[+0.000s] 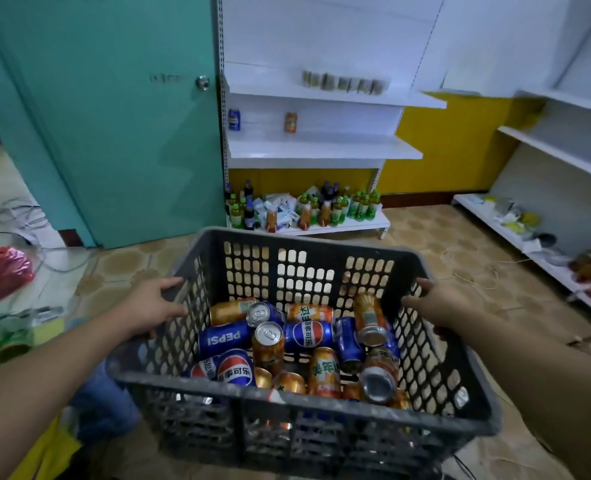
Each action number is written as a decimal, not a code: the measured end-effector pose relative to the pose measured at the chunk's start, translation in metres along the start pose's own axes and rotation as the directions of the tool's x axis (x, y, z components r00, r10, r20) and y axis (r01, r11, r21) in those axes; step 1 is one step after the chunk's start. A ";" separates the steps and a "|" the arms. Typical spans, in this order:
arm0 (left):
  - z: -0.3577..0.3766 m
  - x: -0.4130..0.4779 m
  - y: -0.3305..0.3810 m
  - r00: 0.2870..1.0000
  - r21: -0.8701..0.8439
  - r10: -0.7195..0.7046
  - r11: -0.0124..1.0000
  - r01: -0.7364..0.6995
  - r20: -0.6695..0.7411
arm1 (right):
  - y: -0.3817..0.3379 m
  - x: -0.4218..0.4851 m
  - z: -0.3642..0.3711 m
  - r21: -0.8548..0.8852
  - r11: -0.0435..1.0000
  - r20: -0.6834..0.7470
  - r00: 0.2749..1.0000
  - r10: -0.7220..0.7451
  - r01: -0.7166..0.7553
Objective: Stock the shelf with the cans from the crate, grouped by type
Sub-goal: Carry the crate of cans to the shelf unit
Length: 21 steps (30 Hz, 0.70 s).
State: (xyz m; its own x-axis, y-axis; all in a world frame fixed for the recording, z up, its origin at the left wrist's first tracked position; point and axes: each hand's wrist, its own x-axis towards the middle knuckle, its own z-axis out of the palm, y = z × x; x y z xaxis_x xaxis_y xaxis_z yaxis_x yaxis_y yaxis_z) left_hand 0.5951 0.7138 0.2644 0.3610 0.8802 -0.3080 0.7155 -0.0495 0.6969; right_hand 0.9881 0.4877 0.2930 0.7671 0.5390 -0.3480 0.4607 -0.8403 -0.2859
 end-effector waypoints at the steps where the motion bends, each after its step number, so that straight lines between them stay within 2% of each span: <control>1: 0.004 0.017 0.009 1.000 0.002 -0.004 1.000 0.004 0.013 | -0.002 0.016 -0.003 0.014 1.000 0.011 1.000 0.013 -0.013; 14: 0.026 0.231 0.114 0.998 0.034 0.039 0.999 -0.041 0.049 | -0.046 0.191 -0.054 0.110 0.989 -0.037 0.994 0.105 -0.101; 21: 0.028 0.365 0.174 0.979 0.084 0.121 0.987 -0.136 0.163 | -0.079 0.280 -0.065 0.153 0.962 -0.058 0.970 0.238 -0.227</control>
State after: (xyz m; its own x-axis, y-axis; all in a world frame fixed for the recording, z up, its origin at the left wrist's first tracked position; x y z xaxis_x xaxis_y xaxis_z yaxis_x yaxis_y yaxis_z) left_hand 0.8678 1.0137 0.2547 0.5372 0.7790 -0.3232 0.7077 -0.2078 0.6753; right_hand 1.1952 0.7011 0.2762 0.8794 0.3192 -0.3533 0.2008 -0.9214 -0.3328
